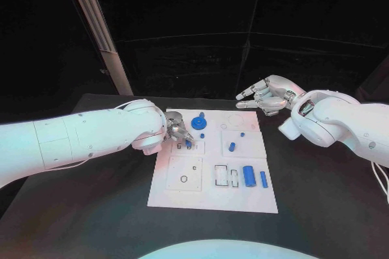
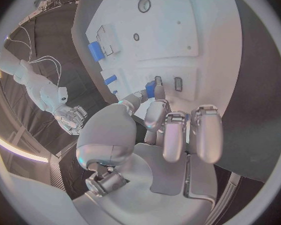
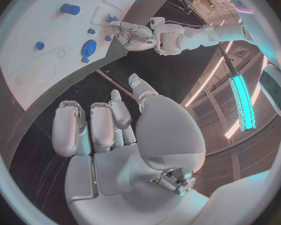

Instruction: Assemble the parts on the task board

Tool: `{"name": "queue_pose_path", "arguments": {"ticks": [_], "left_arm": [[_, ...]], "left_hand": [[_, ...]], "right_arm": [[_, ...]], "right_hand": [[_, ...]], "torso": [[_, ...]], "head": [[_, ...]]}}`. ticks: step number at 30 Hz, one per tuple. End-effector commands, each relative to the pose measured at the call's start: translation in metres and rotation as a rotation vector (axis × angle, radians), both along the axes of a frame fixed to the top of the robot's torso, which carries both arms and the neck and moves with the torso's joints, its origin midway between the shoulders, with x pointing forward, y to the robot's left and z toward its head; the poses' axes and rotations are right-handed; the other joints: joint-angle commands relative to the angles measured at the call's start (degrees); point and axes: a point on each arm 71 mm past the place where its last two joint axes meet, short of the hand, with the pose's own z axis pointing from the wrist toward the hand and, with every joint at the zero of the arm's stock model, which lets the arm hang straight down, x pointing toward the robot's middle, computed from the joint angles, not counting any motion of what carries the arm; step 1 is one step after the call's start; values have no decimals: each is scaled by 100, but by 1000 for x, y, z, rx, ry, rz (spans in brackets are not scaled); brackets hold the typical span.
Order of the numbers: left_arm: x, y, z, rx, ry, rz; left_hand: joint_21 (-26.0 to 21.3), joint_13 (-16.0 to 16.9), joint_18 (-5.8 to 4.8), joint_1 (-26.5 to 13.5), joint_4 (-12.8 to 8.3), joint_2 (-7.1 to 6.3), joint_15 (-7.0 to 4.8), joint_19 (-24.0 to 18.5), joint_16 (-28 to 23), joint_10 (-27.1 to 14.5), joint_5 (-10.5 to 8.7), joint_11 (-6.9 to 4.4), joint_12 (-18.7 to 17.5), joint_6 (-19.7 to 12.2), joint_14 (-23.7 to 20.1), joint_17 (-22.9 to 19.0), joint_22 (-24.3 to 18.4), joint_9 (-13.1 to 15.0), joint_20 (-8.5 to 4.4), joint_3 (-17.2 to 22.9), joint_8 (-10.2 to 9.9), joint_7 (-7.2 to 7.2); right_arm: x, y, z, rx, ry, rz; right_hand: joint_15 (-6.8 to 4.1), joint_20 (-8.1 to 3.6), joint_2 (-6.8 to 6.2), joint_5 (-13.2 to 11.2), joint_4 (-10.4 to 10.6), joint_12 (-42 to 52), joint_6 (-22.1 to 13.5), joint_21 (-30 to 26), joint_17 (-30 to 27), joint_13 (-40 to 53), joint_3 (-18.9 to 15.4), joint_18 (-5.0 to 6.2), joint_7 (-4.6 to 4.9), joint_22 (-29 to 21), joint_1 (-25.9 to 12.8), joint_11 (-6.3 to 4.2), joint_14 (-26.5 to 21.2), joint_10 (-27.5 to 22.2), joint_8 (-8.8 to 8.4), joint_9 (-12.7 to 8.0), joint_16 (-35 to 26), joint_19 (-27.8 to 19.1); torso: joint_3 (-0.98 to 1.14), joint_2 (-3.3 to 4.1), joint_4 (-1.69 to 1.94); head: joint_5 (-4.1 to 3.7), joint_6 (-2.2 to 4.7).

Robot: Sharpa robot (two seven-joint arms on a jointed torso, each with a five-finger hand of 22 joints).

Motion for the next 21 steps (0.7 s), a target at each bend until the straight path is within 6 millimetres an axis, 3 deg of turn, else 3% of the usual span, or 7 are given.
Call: {"name": "queue_pose_path", "arguments": {"ticks": [1, 21], "left_arm": [[2, -1, 2, 27, -46, -22], [0, -5, -5, 81, -13, -66]], "left_hand": [[35, -5, -59, 80, -1213, 4, -27, 51, 33, -4, 40, -29, -31, 38, 534, 1227, 556, 5, -8, 1269, 23, 19], [29, -16, -56, 86, -1213, -6, -29, 43, 31, -5, 43, -29, -48, 45, 533, 1225, 546, 7, -11, 1280, 24, 19]], "right_arm": [[0, 1, 1, 3, -2, 10], [0, 2, 1, 4, -1, 14]], "right_hand": [[-33, -22, 26, 21, -21, -6, 49, -17, 5, -4, -10, 68, 10, 9, -32, -13, 87, 42, -21, 0, -9, -7], [-33, -22, 26, 21, -21, -6, 49, -17, 5, -4, -10, 68, 10, 9, -32, -13, 87, 42, -21, 0, -9, -7]], "torso": [[-2, 4, 4], [4, -1, 3]], "head": [[-10, 2], [-20, -21]]}}
